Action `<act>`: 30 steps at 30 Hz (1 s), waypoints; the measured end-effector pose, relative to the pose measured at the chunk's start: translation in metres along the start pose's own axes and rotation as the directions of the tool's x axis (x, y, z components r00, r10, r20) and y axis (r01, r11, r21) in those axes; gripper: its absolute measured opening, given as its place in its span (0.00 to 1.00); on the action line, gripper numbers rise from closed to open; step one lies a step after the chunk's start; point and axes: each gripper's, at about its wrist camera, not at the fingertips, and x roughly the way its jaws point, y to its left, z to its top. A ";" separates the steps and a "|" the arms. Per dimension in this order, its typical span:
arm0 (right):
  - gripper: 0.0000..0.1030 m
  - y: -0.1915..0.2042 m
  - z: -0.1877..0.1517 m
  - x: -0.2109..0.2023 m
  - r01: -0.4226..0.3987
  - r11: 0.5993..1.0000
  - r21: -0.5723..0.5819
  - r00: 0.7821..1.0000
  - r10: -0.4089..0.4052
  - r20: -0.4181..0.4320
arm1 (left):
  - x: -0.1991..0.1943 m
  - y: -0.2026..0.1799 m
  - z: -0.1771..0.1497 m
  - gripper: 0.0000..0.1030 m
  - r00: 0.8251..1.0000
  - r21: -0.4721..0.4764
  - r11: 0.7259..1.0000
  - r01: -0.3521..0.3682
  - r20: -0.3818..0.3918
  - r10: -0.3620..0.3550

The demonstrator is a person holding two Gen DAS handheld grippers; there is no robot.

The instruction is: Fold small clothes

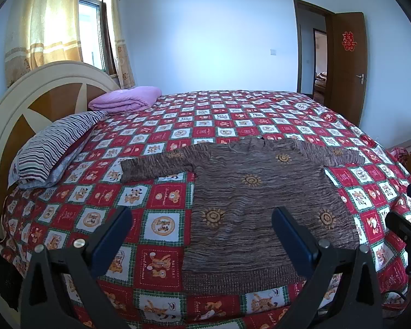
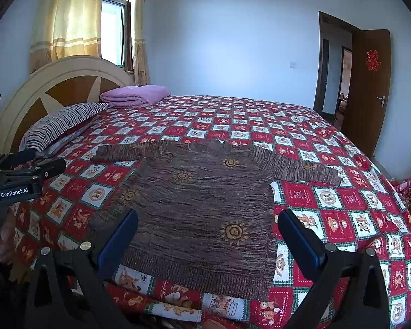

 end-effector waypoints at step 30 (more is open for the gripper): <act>0.99 0.003 0.000 0.004 -0.012 1.000 -0.006 1.000 0.011 -0.019 | 0.005 0.005 -0.007 1.00 1.000 -0.008 1.000 -0.005 -0.007 0.005</act>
